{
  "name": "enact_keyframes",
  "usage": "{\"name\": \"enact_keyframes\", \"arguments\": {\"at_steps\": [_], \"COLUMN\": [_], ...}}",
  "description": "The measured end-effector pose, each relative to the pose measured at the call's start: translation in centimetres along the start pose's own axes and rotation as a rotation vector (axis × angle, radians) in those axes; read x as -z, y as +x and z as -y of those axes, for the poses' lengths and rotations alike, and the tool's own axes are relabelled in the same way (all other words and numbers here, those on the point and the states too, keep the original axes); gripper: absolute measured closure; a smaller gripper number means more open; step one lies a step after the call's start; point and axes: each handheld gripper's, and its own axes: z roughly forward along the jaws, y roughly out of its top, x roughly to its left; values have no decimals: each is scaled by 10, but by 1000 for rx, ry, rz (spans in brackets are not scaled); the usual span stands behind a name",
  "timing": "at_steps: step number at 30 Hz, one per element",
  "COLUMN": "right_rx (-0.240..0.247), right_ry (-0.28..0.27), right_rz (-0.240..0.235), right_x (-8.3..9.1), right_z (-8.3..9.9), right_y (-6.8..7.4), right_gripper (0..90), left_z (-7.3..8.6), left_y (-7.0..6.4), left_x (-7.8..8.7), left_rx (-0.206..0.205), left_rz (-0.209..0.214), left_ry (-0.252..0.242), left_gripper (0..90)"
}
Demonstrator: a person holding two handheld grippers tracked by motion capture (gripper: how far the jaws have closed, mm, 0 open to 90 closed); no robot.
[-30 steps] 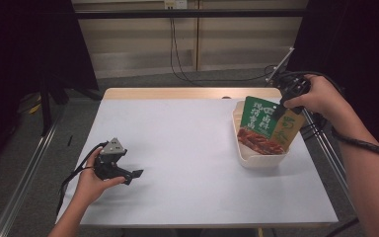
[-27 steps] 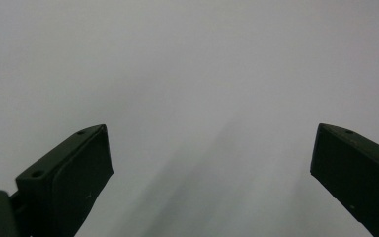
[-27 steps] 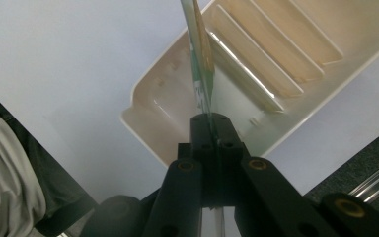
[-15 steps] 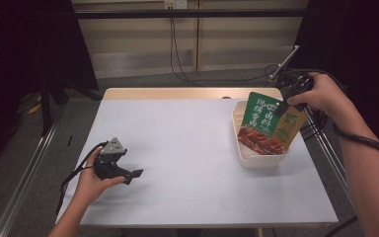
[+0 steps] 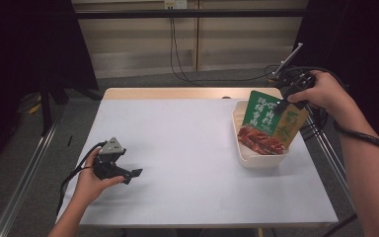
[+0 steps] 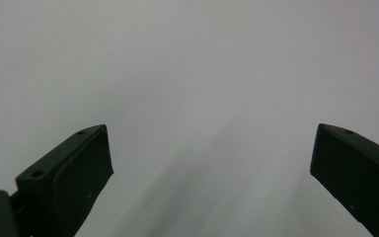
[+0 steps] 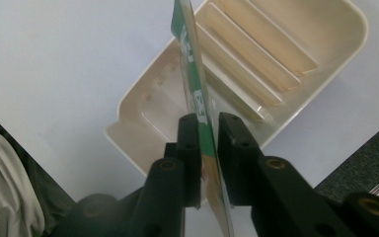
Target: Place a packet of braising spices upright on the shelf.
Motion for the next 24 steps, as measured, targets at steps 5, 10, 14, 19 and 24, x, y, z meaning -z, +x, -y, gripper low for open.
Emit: {"name": "enact_keyframes", "arguments": {"at_steps": [5,10,14,19,24], "right_rx": [-12,-13,-12,-2,-2], "right_ry": [-18,-26,-44,-39,-40], "right_rz": [17,50,53,74,72], "right_x": [7,15,24,30,35], "right_z": [-2,-5,-7,-5,-4], "right_y": [3,7,11,20,28], "right_gripper": [626,513,382,310,282], "left_z": [0,0,-2,-4,-6], "left_y": [0,0,0,0,1], "left_x": [0,1,1,-1,-1], "left_rx": [-5,-14,1,-12,-16], "left_rz": [-2,-11,-3,2,7], "left_ry": [5,5,17,16,6], "left_gripper": [21,21,21,21,21]}}
